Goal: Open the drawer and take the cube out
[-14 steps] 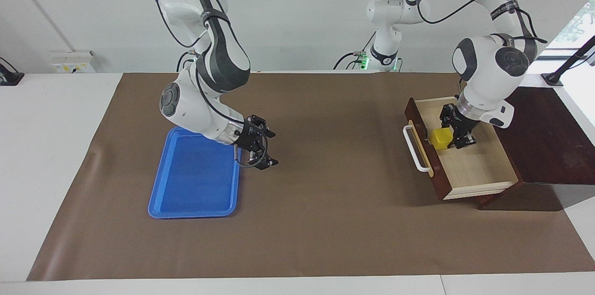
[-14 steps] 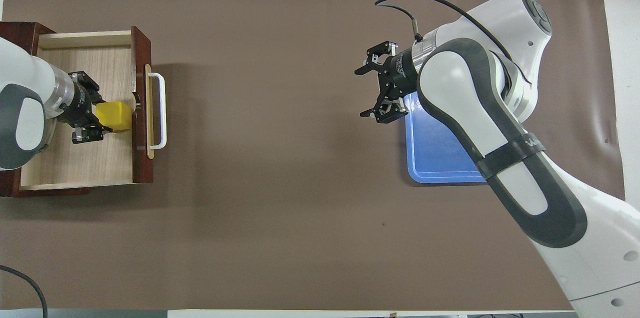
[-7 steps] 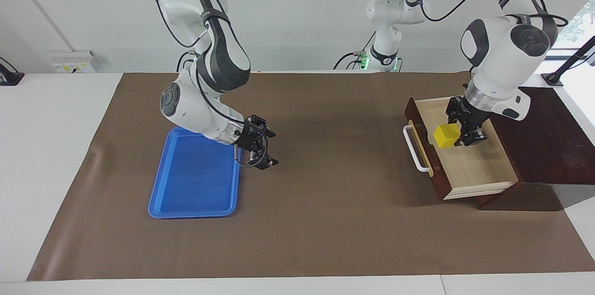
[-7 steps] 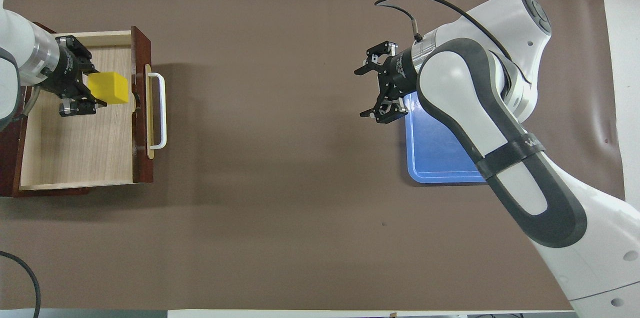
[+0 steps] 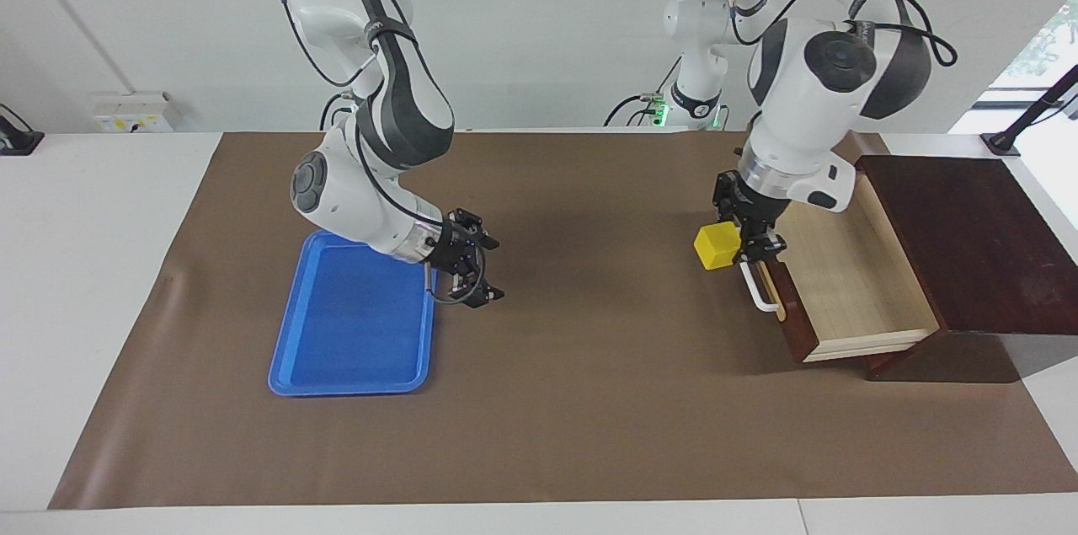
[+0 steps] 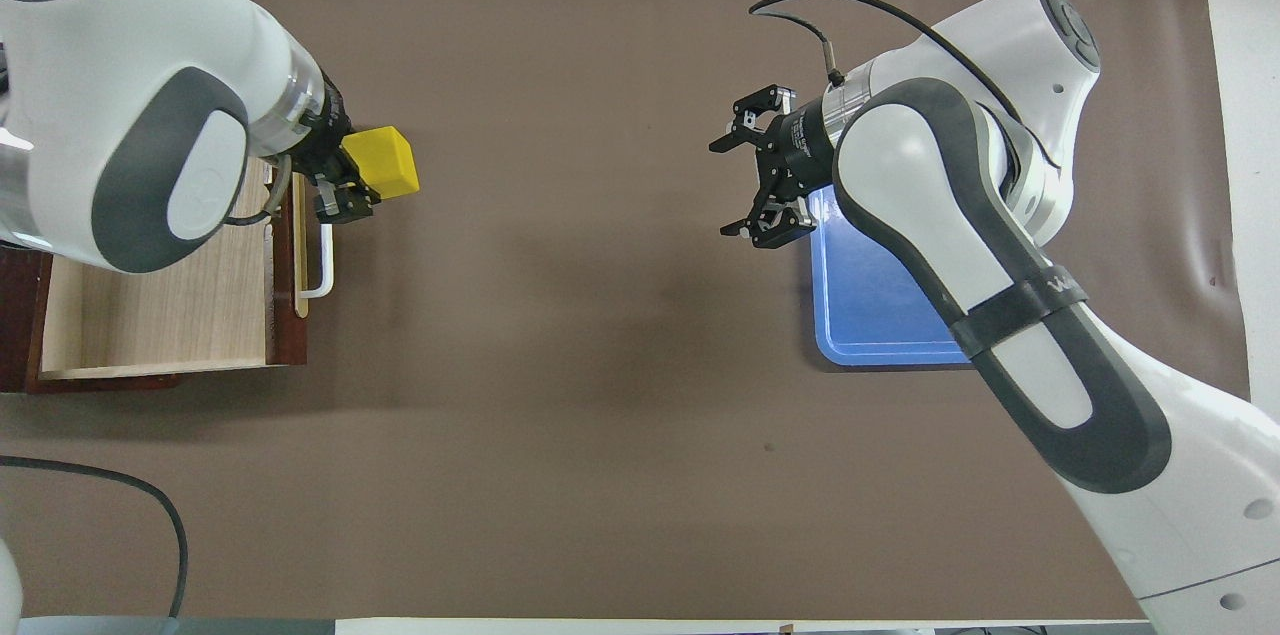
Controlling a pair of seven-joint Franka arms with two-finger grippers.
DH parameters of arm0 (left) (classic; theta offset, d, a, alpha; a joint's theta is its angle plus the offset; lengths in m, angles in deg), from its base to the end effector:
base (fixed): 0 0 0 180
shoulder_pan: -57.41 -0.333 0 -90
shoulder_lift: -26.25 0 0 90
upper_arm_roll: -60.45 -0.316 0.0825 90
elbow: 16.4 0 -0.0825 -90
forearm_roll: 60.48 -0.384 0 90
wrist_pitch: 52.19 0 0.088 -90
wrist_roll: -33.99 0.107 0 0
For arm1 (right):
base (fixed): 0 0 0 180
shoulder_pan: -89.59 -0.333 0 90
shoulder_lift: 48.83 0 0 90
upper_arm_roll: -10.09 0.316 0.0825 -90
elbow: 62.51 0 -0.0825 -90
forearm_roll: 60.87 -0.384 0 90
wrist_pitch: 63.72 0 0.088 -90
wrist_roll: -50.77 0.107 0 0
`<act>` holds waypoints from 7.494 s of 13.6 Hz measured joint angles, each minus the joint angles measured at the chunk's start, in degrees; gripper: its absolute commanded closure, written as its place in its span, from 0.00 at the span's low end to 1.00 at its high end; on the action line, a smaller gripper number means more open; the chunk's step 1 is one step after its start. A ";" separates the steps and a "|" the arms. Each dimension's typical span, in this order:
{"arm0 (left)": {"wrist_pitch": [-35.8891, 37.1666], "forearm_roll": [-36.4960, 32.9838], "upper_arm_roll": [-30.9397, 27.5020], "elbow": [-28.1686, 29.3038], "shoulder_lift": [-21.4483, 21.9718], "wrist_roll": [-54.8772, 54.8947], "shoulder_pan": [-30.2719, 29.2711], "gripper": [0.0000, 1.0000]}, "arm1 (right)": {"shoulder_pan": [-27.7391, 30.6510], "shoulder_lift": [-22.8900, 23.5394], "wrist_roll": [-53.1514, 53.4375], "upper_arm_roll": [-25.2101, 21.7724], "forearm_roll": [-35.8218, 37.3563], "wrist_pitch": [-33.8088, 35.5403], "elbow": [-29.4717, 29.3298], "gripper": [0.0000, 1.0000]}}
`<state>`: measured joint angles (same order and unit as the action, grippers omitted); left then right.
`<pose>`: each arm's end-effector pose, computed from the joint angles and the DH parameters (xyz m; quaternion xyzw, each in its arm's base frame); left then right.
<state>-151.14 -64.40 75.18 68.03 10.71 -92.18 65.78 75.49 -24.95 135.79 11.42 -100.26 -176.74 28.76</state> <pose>0.5994 -0.2282 0.5264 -0.6229 -0.7823 0.0015 0.0042 0.6416 0.2172 0.4035 -0.6928 0.6499 0.2513 0.1860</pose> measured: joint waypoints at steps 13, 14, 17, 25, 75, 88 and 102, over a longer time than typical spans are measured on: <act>-9.28 -4.00 13.89 7.53 -0.24 -16.43 0.24 1.00 | -4.42 -0.02 -0.18 0.07 2.30 -0.04 -0.32 0.03; -9.29 -4.00 13.89 7.53 -0.23 -16.43 0.24 1.00 | -4.97 -0.02 -1.00 0.09 3.46 -0.04 -0.32 0.03; -9.30 -4.00 13.89 7.53 -0.23 -16.43 0.24 1.00 | -5.26 -0.02 -4.74 0.08 3.59 -0.25 -0.37 0.03; -9.39 -4.01 13.87 7.53 -0.23 -16.43 0.24 1.00 | -5.85 -0.03 -5.28 0.16 -2.94 -0.36 -2.79 0.05; -9.43 -4.80 -4.73 16.58 3.81 14.00 -1.98 0.00 | 16.05 5.24 -22.52 -1.57 -1.74 5.64 -2.86 1.00; -9.24 -2.71 -12.99 17.36 5.63 31.66 -2.77 0.00 | 23.41 -0.17 -30.00 -1.12 -1.79 -6.47 18.53 1.00; -11.27 0.37 -25.97 16.41 5.71 52.16 -5.10 0.00 | 21.88 -6.42 -30.92 -0.90 1.99 0.53 14.39 0.00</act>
<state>-162.41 -64.02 49.21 84.45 16.43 -40.02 60.68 97.37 -31.36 104.87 10.52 -98.28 -176.21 43.15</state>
